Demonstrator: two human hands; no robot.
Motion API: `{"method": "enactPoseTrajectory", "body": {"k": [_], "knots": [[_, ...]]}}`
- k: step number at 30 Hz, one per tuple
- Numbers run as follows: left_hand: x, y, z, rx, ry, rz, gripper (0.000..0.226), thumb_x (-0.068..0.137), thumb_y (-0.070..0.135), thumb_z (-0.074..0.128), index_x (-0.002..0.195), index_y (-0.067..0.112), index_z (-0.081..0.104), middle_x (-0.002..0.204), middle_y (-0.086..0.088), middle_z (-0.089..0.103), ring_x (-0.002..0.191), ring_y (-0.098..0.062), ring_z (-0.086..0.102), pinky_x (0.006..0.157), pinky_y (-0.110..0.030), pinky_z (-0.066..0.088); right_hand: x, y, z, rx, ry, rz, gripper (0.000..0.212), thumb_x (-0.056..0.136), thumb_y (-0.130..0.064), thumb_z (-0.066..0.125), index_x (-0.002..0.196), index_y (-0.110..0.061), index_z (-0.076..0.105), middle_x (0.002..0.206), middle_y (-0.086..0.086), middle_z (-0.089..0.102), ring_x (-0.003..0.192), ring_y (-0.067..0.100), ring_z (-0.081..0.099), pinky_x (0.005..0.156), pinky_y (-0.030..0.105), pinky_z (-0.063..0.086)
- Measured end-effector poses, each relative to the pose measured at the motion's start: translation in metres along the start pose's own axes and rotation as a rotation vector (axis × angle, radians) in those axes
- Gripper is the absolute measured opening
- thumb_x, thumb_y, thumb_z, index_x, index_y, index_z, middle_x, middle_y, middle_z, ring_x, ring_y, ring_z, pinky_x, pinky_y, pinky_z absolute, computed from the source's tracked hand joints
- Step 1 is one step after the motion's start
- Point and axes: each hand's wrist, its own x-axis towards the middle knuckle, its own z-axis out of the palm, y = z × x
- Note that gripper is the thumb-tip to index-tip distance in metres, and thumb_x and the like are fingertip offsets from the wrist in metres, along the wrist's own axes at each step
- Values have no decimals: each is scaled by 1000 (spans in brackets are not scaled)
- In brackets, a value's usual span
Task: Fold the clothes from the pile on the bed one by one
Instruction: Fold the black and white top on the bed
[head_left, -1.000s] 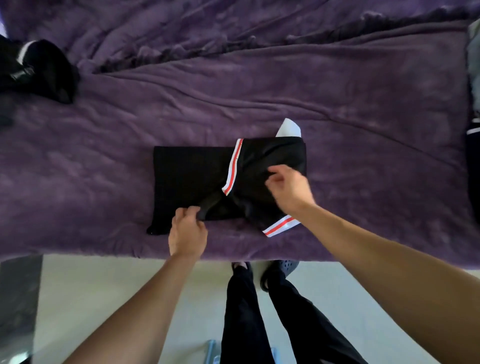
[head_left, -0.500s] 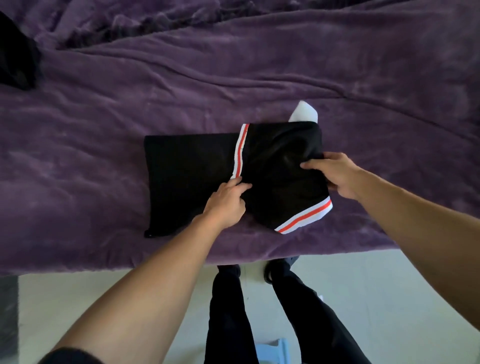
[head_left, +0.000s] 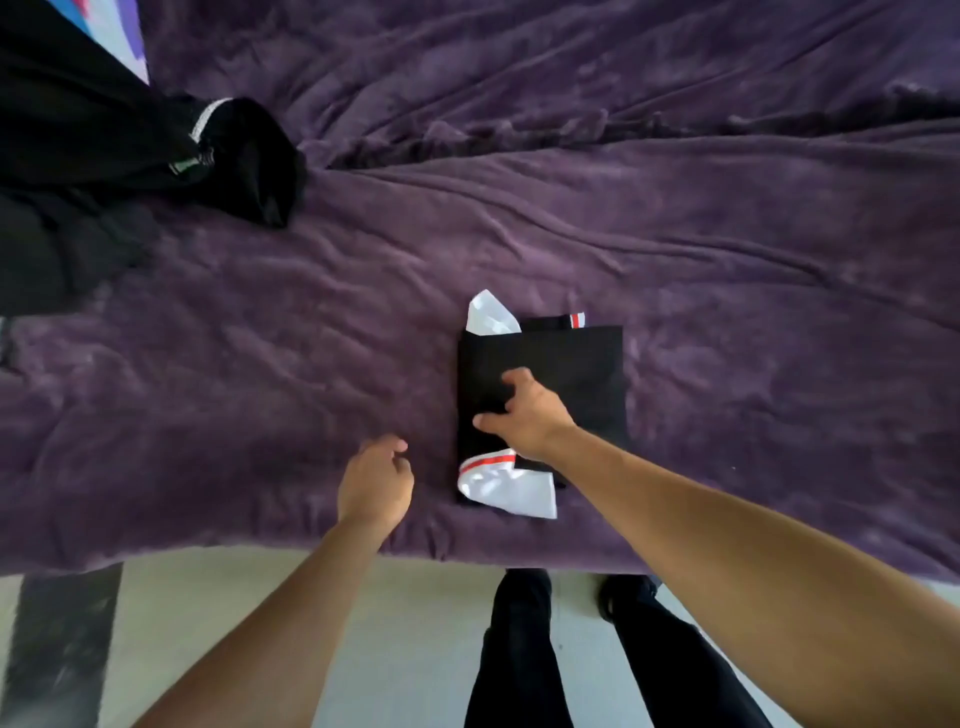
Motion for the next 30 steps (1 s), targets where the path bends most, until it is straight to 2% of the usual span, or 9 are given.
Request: {"method": "enactPoseTrajectory", "body": {"k": [2, 5, 8, 12, 16, 19, 22, 25, 30], "knots": [[11, -9, -6, 10, 22, 25, 26, 85, 8, 52, 107, 9, 65, 109, -16, 64, 102, -37, 60, 87, -40, 47, 2, 6, 20, -25, -41, 2, 59, 86, -30, 69, 138, -15, 45, 127, 8, 59, 112, 26, 59, 95, 33, 48], [26, 6, -8, 51, 47, 109, 28, 89, 14, 54, 116, 8, 61, 115, -19, 57, 106, -39, 55, 85, -43, 46, -7, 33, 12, -89, 230, -97, 40, 88, -24, 61, 128, -17, 56, 122, 4, 61, 109, 21, 59, 88, 32, 49], [47, 45, -6, 134, 99, 290, 36, 93, 24, 52, 127, 11, 53, 130, -15, 47, 117, -36, 46, 90, -44, 42, -15, 68, -21, -271, 469, -68, 42, 91, -27, 57, 131, -19, 50, 128, 3, 52, 118, 25, 47, 81, 35, 44], [94, 104, 7, 309, 46, 499, 58, 94, 48, 45, 144, 20, 33, 150, -13, 27, 134, -33, 30, 101, -47, 35, -6, 106, -41, -260, 447, 131, 68, 91, -46, 56, 147, -23, 26, 142, 8, 41, 124, 31, 44, 87, 42, 46], [116, 127, 38, 376, -191, 434, 76, 90, 64, 38, 150, 24, 15, 146, -13, 33, 130, -33, 35, 100, -49, 36, 7, 118, -11, -44, 368, 168, 78, 90, -46, 58, 151, -26, 13, 140, 9, 45, 122, 33, 50, 95, 41, 42], [108, 125, 41, 412, -218, 460, 66, 92, 56, 47, 144, 19, 32, 134, -14, 51, 119, -35, 49, 92, -43, 41, 2, 120, 3, 177, 375, 186, 69, 91, -27, 60, 148, -29, 22, 128, 11, 58, 115, 34, 56, 95, 39, 46], [87, 129, 34, 365, -192, 503, 48, 91, 51, 53, 128, 19, 51, 122, -10, 62, 110, -35, 57, 84, -38, 44, -16, 125, -10, 164, 364, 139, 63, 92, -21, 58, 146, -31, 27, 124, 7, 62, 111, 30, 58, 91, 35, 48], [52, 152, 24, 294, -110, 556, 42, 91, 51, 53, 119, 18, 55, 110, -9, 67, 102, -35, 59, 77, -38, 45, -44, 132, -43, 109, 402, 78, 60, 93, -20, 57, 145, -32, 29, 123, 4, 62, 109, 30, 59, 89, 37, 49], [-25, 223, 20, 186, -61, 636, 43, 93, 51, 50, 120, 18, 54, 93, -8, 68, 94, -33, 60, 71, -35, 42, -112, 162, -117, 41, 523, 15, 61, 94, -23, 57, 146, -33, 26, 126, 2, 60, 108, 29, 59, 89, 41, 50]]}}
